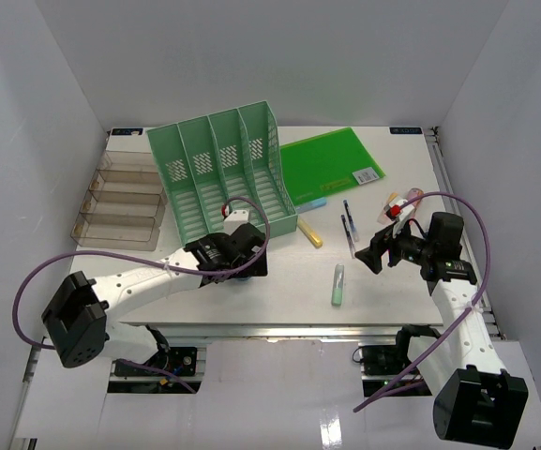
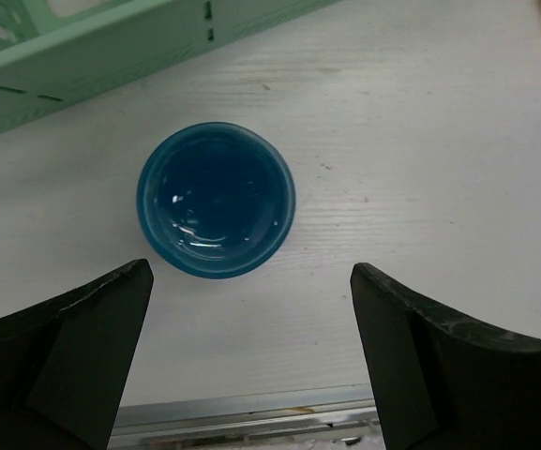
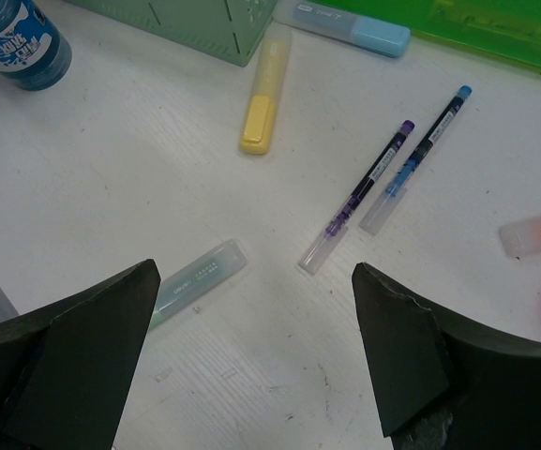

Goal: Organize the desk

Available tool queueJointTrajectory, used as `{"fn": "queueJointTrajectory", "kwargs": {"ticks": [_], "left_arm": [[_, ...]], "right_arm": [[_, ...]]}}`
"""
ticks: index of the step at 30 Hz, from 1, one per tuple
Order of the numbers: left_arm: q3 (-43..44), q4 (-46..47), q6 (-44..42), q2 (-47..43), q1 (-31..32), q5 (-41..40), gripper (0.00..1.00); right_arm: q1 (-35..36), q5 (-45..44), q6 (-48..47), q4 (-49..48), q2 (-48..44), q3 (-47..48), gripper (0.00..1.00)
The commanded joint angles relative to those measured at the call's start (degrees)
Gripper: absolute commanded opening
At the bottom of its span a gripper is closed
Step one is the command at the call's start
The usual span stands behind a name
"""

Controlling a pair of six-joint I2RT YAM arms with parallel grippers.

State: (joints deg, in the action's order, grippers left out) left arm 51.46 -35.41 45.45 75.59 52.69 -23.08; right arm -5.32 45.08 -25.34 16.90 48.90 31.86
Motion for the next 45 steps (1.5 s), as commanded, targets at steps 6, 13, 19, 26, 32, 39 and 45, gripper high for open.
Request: {"fn": "queueJointTrajectory", "kwargs": {"ticks": [6, 13, 19, 26, 32, 39, 45], "left_arm": [[3.4, -4.5, 1.0, 3.2, 1.0, -10.6, 0.98], [2.4, 0.7, -1.6, 5.9, 1.0, -7.1, 0.98], [2.0, 1.7, -2.1, 8.0, -0.9, -7.2, 0.98], [1.9, 3.8, -2.9, 9.1, -1.8, -5.4, 0.91], [1.0, 5.2, -2.7, 9.4, -1.8, -4.6, 0.76], [-1.0, 5.4, -2.2, 7.6, -1.8, -4.1, 0.38], [-0.7, 4.7, -2.9, 3.1, -1.9, -2.0, 0.1]], "right_arm": [[-0.7, 1.1, -0.1, 0.4, 0.4, 2.5, 0.9], [-1.0, 1.3, -0.1, 0.4, 0.3, 2.4, 0.9], [-1.4, 1.9, -0.1, 0.5, 0.3, 2.3, 0.9], [-1.4, 2.2, -0.1, 0.5, 0.3, 2.3, 0.9], [-1.9, 2.4, -0.2, 0.5, 0.8, 2.1, 0.9], [-2.2, 3.1, -0.3, 0.6, 0.8, 2.1, 0.9], [-2.4, 3.4, -0.3, 0.8, 0.0, 2.1, 0.9]]}}
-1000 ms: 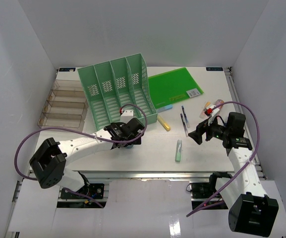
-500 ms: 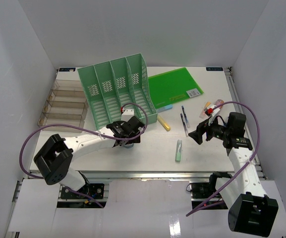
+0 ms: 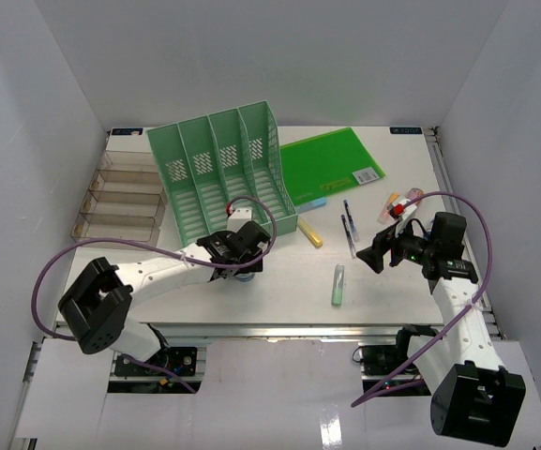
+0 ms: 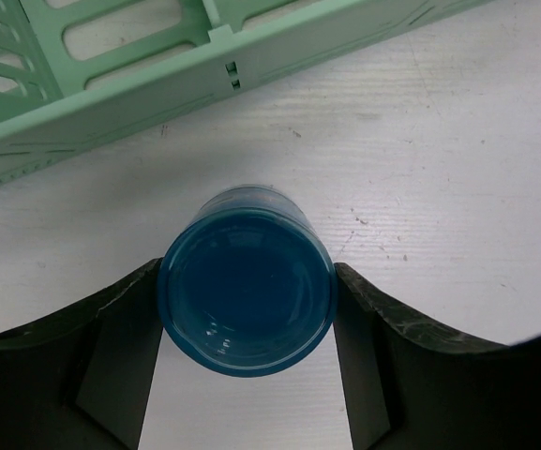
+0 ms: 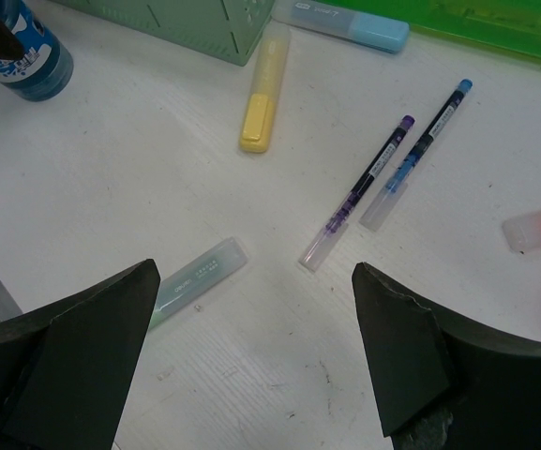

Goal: Organize the desk

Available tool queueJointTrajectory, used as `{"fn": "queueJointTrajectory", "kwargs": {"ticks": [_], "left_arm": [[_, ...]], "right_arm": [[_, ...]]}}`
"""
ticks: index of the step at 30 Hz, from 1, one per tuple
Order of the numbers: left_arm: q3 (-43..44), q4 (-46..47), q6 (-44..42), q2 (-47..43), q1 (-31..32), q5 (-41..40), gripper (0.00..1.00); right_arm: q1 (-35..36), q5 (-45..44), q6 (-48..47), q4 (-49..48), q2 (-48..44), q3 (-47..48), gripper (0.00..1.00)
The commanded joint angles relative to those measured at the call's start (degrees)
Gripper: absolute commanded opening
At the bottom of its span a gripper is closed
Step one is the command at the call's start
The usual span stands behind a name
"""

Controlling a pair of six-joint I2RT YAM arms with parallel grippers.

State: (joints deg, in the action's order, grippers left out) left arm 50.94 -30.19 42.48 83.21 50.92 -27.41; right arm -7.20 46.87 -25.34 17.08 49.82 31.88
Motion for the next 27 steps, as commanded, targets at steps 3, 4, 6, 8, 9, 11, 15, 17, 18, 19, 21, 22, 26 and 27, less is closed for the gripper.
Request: {"fn": "queueJointTrajectory", "kwargs": {"ticks": [3, 4, 6, 8, 9, 11, 15, 17, 18, 19, 21, 22, 26, 27], "left_arm": [[0.9, -2.2, 0.1, -8.5, 0.0, 3.2, 0.01], [1.1, -2.8, 0.2, -10.0, 0.0, 3.4, 0.0], [1.5, -4.6, 0.7, -12.4, 0.0, 3.5, 0.0], [2.0, -6.2, 1.3, -14.8, -0.1, 3.2, 0.0], [2.4, -7.6, 1.6, -16.4, -0.2, 2.8, 0.0], [3.4, -10.8, 2.0, -18.9, -0.8, 1.2, 0.0], [6.1, -16.7, 0.8, -23.7, -7.4, 0.7, 0.0], [7.2, -17.8, -1.9, -26.2, -13.7, 2.4, 0.0], [7.7, -17.8, -3.8, -27.3, -17.7, 3.6, 0.0], [8.1, -17.7, -5.2, -27.9, -21.7, 4.4, 0.0], [9.7, -17.4, -9.2, -28.4, -28.7, 7.7, 0.0], [10.7, -17.3, -10.6, -28.1, -31.7, 8.7, 0.0], [14.7, -16.3, -14.7, -25.3, -43.4, 11.3, 0.0], [14.7, -15.3, -15.5, -24.7, -46.9, 12.0, 0.0]], "right_arm": [[-0.6, 2.1, -0.3, 0.6, -1.1, 2.2, 0.9], [-0.6, 2.3, -0.3, 0.6, -1.0, 2.2, 0.9], [-0.5, 2.6, -0.3, 0.6, -1.0, 2.2, 0.9], [-0.6, 2.6, -0.3, 0.6, -0.9, 2.2, 0.9], [-0.6, 2.6, -0.3, 0.8, -0.9, 2.2, 0.9], [-0.6, 2.5, -0.3, 0.8, -1.0, 2.2, 0.9], [-0.6, 2.7, -0.3, 0.8, -1.2, 2.2, 0.9], [-0.6, 2.7, -0.3, 0.8, -1.4, 2.2, 0.9], [-0.6, 2.7, -0.3, 0.8, -1.5, 2.2, 0.9], [-0.6, 2.7, -0.4, 0.8, -1.6, 2.2, 0.9], [-0.6, 2.8, -0.3, 0.8, -1.7, 2.2, 0.9], [-0.6, 2.8, -0.3, 0.9, -1.7, 2.2, 0.9], [-0.6, 2.9, -0.3, 1.0, -2.0, 2.4, 0.9], [-0.6, 3.0, -0.3, 1.0, -2.0, 2.4, 0.9]]}}
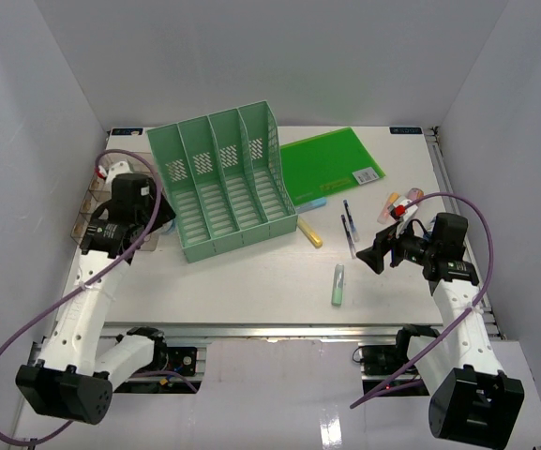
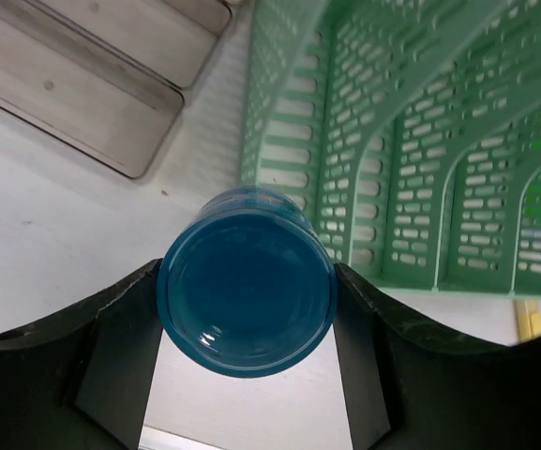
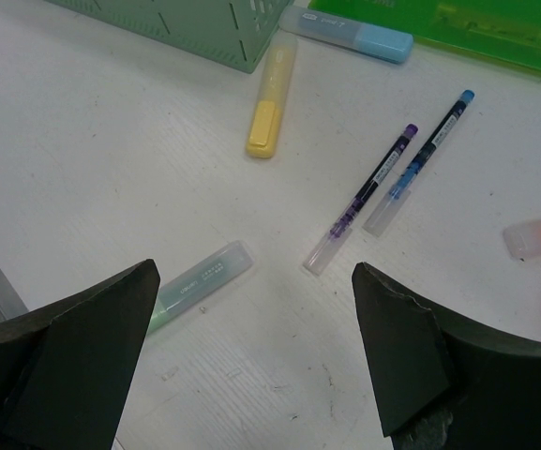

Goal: Organize the desk

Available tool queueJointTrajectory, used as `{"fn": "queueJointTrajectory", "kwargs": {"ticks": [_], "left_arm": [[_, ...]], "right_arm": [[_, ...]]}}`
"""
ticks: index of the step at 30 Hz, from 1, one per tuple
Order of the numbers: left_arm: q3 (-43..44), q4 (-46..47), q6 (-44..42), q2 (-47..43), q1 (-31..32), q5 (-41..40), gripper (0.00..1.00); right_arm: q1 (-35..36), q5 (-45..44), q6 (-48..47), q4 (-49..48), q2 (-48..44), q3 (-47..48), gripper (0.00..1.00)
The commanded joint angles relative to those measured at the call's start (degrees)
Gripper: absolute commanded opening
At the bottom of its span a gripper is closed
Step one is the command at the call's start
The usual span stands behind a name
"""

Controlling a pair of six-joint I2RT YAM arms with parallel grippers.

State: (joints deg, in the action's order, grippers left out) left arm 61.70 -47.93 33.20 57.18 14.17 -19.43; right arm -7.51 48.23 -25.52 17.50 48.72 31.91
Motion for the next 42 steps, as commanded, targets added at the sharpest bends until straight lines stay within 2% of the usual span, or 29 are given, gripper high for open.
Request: {"fn": "queueJointTrajectory", "kwargs": {"ticks": [1, 4, 8, 13, 20, 29, 42], "left_arm": [[3.9, 3.9, -7.0, 2.0, -13.1, 4.9, 0.0], [2.9, 8.1, -8.7, 4.9, -21.9, 8.8, 0.0], [2.7, 12.1, -8.3, 10.2, -27.2, 13.0, 0.0], [4.8, 14.7, -8.2, 17.5, -27.5, 13.3, 0.0], [3.7, 17.2, -9.8, 22.9, -27.5, 13.0, 0.0], [0.8, 20.0, -9.7, 25.0, -27.5, 14.0, 0.0], [-4.6, 20.3, -9.6, 22.8, -27.5, 14.3, 0.0]], "right_arm": [[-0.3, 1.8, -0.1, 0.7, -1.0, 2.4, 0.9], [-0.3, 2.1, -0.1, 0.7, -1.3, 2.3, 0.9], [-0.3, 2.2, -0.1, 0.9, -1.4, 2.4, 0.9], [-0.3, 2.4, -0.1, 0.9, -1.6, 2.4, 0.9], [-0.3, 2.2, -0.2, 0.8, -1.6, 2.4, 0.9], [-0.3, 2.0, -0.3, 0.9, -1.1, 2.3, 0.9], [-0.4, 2.1, -0.3, 0.9, -0.8, 2.3, 0.9]]}}
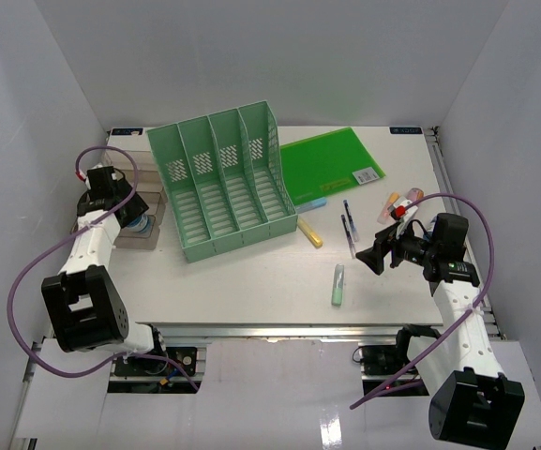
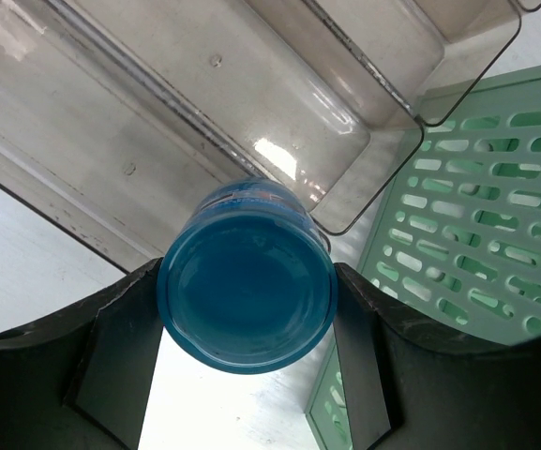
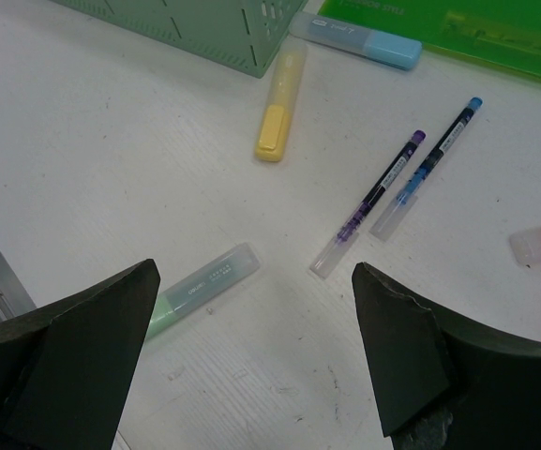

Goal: Organize the desk

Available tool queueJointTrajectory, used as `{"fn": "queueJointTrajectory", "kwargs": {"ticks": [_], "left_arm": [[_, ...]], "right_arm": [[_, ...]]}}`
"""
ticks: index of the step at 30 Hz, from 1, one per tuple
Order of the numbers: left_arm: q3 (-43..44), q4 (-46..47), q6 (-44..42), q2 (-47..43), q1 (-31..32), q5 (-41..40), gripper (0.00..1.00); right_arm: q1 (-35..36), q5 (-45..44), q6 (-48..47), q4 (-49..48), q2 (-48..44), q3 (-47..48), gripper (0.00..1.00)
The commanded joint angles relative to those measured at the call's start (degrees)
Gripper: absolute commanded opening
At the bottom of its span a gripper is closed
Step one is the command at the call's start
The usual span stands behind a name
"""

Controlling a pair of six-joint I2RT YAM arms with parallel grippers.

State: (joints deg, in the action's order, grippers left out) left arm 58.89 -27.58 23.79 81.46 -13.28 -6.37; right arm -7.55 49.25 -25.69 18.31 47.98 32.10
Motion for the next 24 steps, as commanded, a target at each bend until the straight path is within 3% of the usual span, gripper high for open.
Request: {"fn": "queueJointTrajectory", "kwargs": {"ticks": [1, 9, 19, 21, 24], "left_arm": [[-1.8, 0.0, -0.2, -1.5, -0.1, 1.4, 0.0], [-2.2, -0.3, -0.2, -3.6, -0.1, 2.4, 0.01], [-3.3, -1.2, -0.2, -6.5, -0.1, 3.6, 0.12], [-3.5, -1.2, -0.2, -6.8, -0.1, 3.5, 0.22], [-3.6, -1.2, -0.1, -6.6, -0.1, 4.0, 0.53]], "right_arm": [[-0.4, 0.9, -0.1, 0.1, 0.0, 2.1, 0.9], [-0.6, 1.1, -0.1, 0.1, 0.3, 2.0, 0.9], [-0.8, 1.0, -0.1, 0.1, 0.7, 1.9, 0.9], [-0.8, 1.1, -0.1, 0.1, 0.7, 1.9, 0.9], [-0.9, 1.1, -0.1, 0.2, 0.9, 1.9, 0.9]]}}
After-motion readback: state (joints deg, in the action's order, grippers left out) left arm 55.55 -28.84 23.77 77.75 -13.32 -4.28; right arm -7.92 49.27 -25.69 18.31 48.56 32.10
